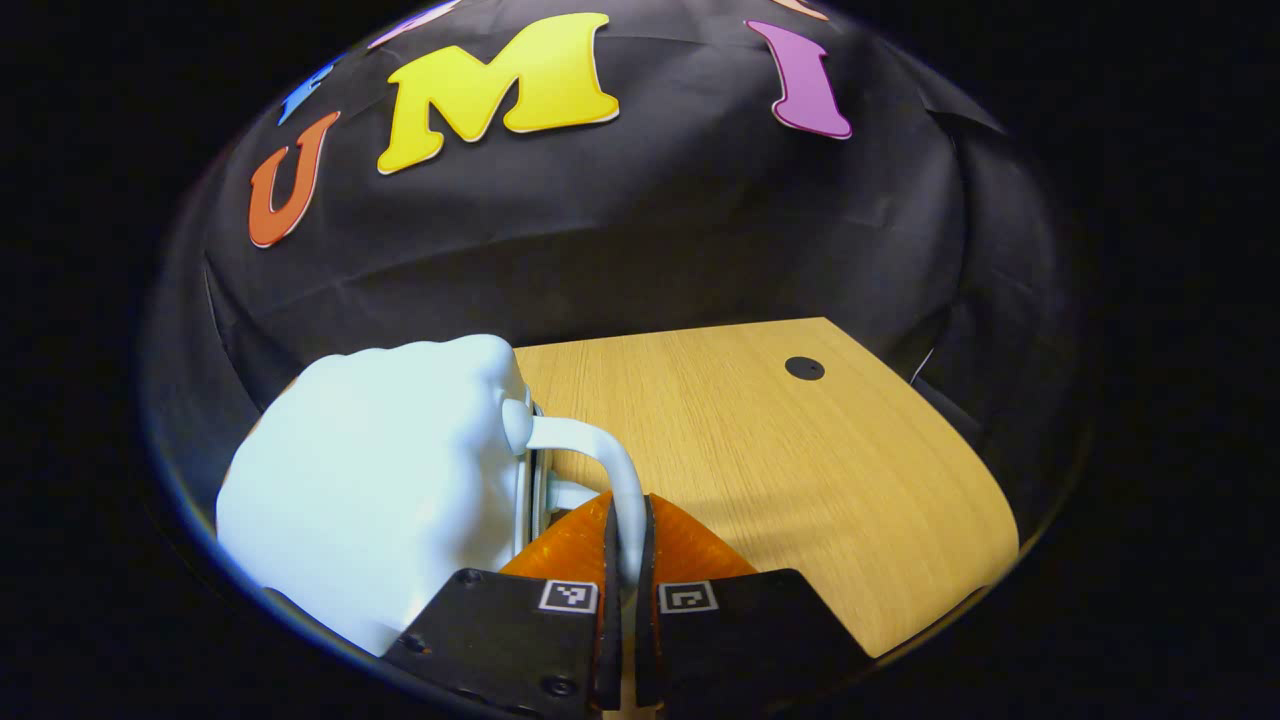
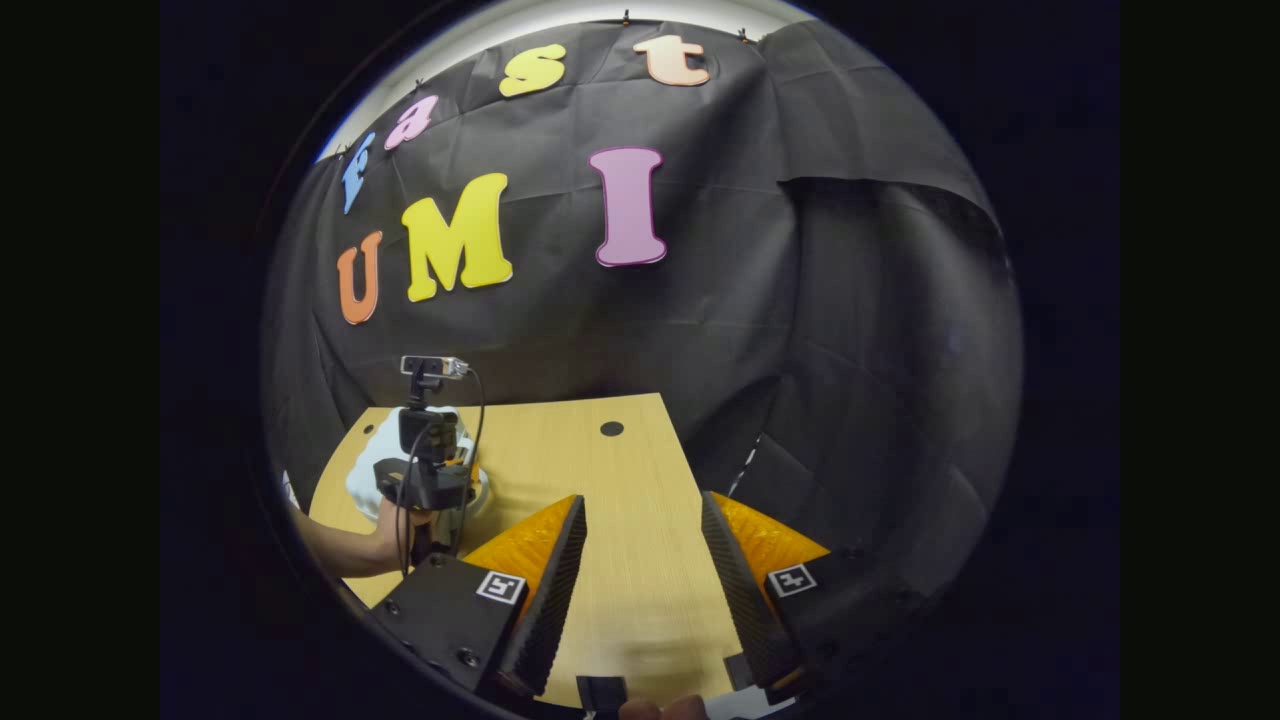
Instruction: First open the suitcase, pack the skin care products into it, and then close the suitcase.
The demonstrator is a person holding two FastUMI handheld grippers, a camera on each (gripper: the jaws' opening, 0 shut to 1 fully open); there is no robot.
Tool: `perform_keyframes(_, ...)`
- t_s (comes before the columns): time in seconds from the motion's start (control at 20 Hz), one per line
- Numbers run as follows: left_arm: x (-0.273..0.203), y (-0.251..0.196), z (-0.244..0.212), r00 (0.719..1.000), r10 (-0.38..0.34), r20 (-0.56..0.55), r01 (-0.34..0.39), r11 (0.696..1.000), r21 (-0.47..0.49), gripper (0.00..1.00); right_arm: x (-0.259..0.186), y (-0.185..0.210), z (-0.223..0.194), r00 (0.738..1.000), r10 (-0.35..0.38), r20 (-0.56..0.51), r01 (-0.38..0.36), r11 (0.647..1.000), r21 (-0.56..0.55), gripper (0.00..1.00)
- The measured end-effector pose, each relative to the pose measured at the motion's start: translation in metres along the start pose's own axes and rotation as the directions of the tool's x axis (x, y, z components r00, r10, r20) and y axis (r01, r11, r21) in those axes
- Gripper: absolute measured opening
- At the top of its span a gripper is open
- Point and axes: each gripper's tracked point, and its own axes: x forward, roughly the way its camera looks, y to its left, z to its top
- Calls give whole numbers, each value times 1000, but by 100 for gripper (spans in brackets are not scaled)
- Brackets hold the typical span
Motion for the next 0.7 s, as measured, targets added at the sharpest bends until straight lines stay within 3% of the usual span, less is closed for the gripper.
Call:
perform_keyframes(0.15, 7, 0, -11, 997, 82, -14, -81, 994, 76, 20, 0, -4, 0, 1000, -9, -2, 9, 1000, 3, 70)
perform_keyframes(0.25, 10, -11, -13, 998, 67, -13, -66, 994, 90, 26, 1, -7, -1, 1000, -14, -2, 14, 1000, 1, 66)
perform_keyframes(0.4, 4, -24, -8, 1000, 15, 6, -15, 998, 62, 63, 15, -10, -7, 1000, -14, -7, 14, 1000, 6, 70)
perform_keyframes(0.45, -3, -27, -3, 1000, -3, 17, 2, 999, 45, 71, 17, -9, -5, 1000, -11, -1, 11, 1000, 9, 70)
perform_keyframes(0.5, -13, -31, 4, 999, -27, 39, 26, 999, 30, 92, 18, -6, -1, 1000, -8, 10, 8, 1000, 12, 70)
perform_keyframes(0.55, -25, -35, 18, 996, -57, 74, 55, 998, 27, 96, 21, -3, 4, 1000, -3, 26, 2, 1000, 13, 70)
perform_keyframes(0.7, -79, -19, 80, 975, -70, 213, 75, 997, -17, 96, 33, 20, 24, 996, 38, 86, -39, 999, 10, 70)
